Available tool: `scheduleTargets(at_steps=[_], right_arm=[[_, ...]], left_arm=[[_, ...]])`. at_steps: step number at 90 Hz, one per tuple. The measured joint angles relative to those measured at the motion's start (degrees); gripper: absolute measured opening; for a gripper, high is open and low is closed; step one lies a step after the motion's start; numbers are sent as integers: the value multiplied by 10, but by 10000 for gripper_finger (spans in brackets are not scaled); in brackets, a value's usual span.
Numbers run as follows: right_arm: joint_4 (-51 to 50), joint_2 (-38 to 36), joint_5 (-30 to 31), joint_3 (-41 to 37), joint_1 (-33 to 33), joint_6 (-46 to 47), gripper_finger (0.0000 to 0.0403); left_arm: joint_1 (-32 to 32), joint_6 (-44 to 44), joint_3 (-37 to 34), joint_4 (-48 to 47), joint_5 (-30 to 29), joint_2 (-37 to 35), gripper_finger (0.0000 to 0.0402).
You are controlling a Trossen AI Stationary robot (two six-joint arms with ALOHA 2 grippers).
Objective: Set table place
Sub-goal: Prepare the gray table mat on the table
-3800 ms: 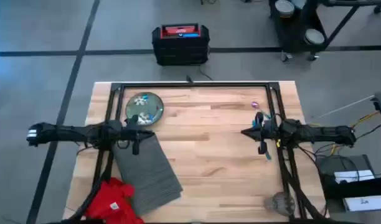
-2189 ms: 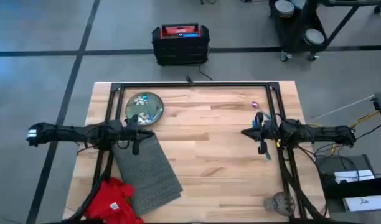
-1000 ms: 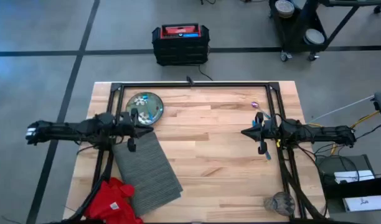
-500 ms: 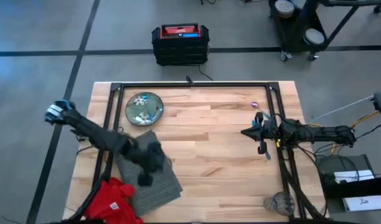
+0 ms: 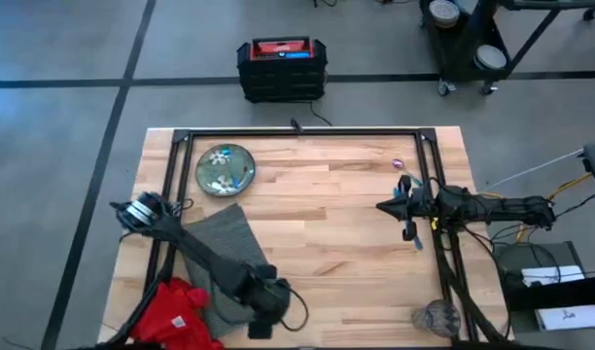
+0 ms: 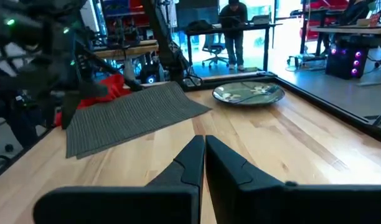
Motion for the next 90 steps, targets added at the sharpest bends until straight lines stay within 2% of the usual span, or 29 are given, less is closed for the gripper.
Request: scheduleTargets(at_steps=[14, 31, 53, 73, 90], right_arm=[[0, 0, 0, 0, 0, 0, 0], [-1, 0, -1, 0, 0, 0, 0], [0, 0, -1, 0, 0, 0, 0], [-1, 0, -2, 0, 0, 0, 0], [-1, 0, -1, 0, 0, 0, 0]], left_arm=[[0, -36, 63, -81, -27, 68, 184], [-2, -77, 98, -99, -39, 125, 180], [-4, -118, 100, -97, -46, 146, 125], [-5, -111, 97, -91, -54, 161, 15], [-6, -99, 97, -91, -54, 158, 2]])
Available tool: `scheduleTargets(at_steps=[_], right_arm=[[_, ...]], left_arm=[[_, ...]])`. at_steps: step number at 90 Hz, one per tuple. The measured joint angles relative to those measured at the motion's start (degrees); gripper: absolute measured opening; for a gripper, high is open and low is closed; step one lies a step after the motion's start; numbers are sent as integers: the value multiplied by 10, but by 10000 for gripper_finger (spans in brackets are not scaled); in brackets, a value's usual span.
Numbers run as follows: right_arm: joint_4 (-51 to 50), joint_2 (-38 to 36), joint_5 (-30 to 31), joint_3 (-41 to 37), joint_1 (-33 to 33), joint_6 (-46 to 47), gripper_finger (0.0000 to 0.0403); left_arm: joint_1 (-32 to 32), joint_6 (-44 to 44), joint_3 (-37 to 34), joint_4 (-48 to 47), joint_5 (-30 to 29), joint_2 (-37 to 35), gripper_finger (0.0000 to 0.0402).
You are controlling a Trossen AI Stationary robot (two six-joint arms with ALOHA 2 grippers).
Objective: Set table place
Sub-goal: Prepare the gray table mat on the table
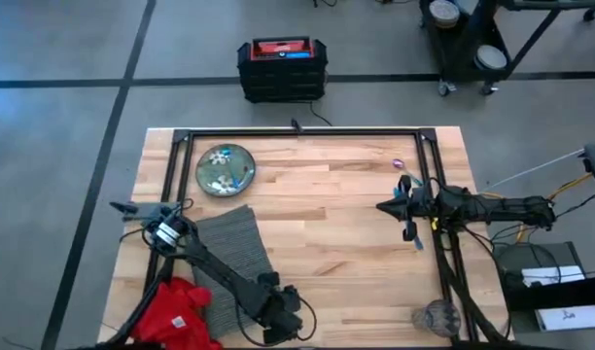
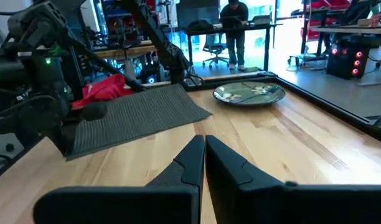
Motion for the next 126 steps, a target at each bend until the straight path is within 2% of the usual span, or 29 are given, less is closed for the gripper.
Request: scheduleTargets(at_steps=[11, 35, 56, 72, 91, 104, 108, 118, 126], right_arm=[[0, 0, 0, 0, 0, 0, 0], [0, 0, 0, 0, 0, 0, 0], [1, 0, 0, 0, 0, 0, 0], [1, 0, 0, 0, 0, -1, 0], [7, 0, 6, 0, 0, -169, 0], [11, 0, 5, 0, 0, -216, 0], [17, 0, -2, 0, 0, -182, 0], [14, 0, -44, 0, 0, 24, 0], [21, 0, -33, 0, 0, 138, 0]], left_arm=[[0, 1, 12, -8, -1, -23, 1], [1, 5, 69, -73, -55, -90, 0], [2, 10, 71, -92, -107, -131, 0], [1, 16, 70, -106, -111, -137, 0], [1, 31, 70, -111, -114, -147, 0], [1, 32, 70, -111, -125, -152, 0], [0, 32, 70, -111, -125, -152, 0], [-1, 32, 70, -111, -125, -152, 0], [-1, 32, 70, -111, -125, -152, 0]])
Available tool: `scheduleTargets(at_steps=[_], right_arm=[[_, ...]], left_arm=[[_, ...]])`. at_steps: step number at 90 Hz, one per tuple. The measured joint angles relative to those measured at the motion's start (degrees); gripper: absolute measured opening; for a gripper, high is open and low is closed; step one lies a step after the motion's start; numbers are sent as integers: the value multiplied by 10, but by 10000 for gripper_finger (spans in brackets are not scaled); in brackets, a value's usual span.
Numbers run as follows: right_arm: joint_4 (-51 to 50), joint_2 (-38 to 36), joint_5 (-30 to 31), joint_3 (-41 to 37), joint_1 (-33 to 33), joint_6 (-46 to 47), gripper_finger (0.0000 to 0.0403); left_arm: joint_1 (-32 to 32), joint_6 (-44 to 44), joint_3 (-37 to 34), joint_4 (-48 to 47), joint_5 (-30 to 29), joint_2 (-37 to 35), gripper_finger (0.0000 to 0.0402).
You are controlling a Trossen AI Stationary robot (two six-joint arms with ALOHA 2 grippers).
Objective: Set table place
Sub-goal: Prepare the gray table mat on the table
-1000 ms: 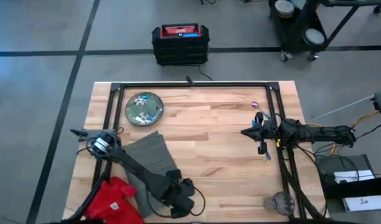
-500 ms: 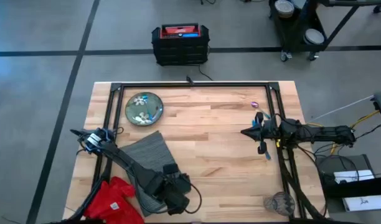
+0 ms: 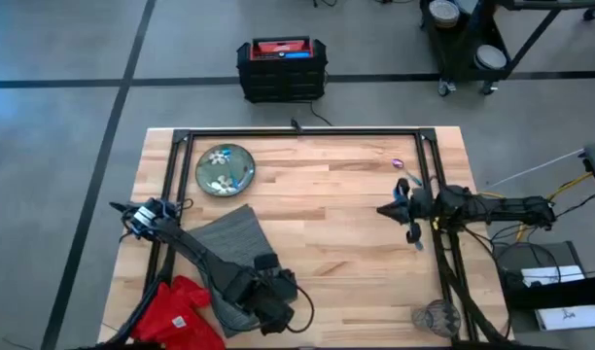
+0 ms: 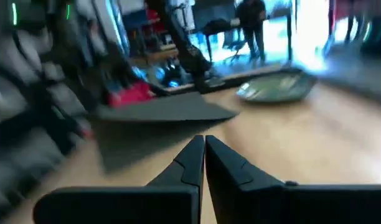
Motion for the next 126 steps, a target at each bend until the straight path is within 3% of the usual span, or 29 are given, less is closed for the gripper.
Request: scheduleTargets(at_steps=[18, 29, 46, 62, 89, 107, 126], right_arm=[[94, 6, 32, 0, 0, 53, 0], [205, 70, 9, 3, 4, 40, 0], [214, 297, -6, 102, 10, -32, 0], [212, 552, -115, 242, 57, -87, 0], [219, 932, -113, 434, 183, -146, 0], [203, 1089, -87, 590, 205, -160, 0], [104, 1191, -15, 725, 202, -193, 0]], left_arm=[[0, 0, 0, 0, -1, 0, 0], [0, -4, 0, 7, -24, -3, 0], [-1, -23, 0, 2, -37, -14, 0], [-6, -49, 0, -28, -37, -16, 0], [-12, -65, 0, -65, -35, -16, 0], [-13, -47, 0, -68, -35, -17, 0], [-13, -41, 0, -70, -41, -17, 0]])
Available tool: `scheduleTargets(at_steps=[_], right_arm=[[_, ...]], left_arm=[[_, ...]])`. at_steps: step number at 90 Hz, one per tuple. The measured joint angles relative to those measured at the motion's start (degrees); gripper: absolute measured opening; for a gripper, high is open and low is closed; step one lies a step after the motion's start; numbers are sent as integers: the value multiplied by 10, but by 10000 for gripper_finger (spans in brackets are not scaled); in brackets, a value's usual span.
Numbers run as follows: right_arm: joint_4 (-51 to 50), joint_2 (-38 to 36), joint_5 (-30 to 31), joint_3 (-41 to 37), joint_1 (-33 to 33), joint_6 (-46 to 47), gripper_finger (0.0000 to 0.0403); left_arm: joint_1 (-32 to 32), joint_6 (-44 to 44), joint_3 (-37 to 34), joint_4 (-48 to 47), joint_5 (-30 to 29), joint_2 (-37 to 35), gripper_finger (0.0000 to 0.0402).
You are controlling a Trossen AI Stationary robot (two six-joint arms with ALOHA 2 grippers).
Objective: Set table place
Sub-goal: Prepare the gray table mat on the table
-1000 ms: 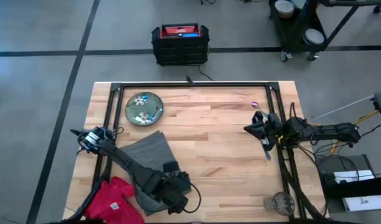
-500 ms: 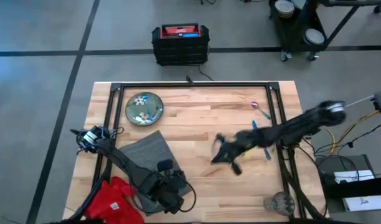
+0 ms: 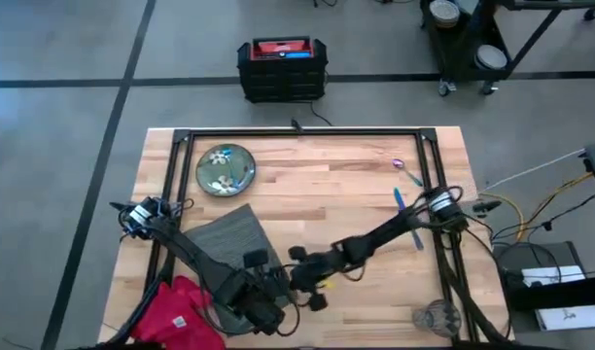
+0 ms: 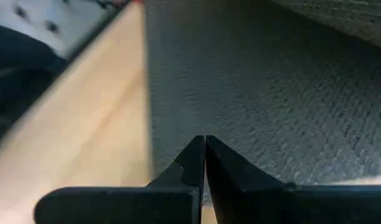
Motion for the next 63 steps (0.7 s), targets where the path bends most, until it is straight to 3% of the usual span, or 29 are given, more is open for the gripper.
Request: scheduleTargets(at_steps=[14, 34, 48, 63], right_arm=[[-104, 36, 22, 54, -4, -6, 0], [-304, -5, 109, 58, 3, 6, 0], [-488, -45, 136, 51, 13, 75, 0], [-578, -74, 149, 15, 31, 158, 0]], left_arm=[[-1, 1, 0, -1, 0, 0, 0], [-11, -21, 0, -21, 24, 0, 0], [-24, -84, 0, -52, 65, 0, 0], [-51, -147, 0, -61, 65, 0, 0]])
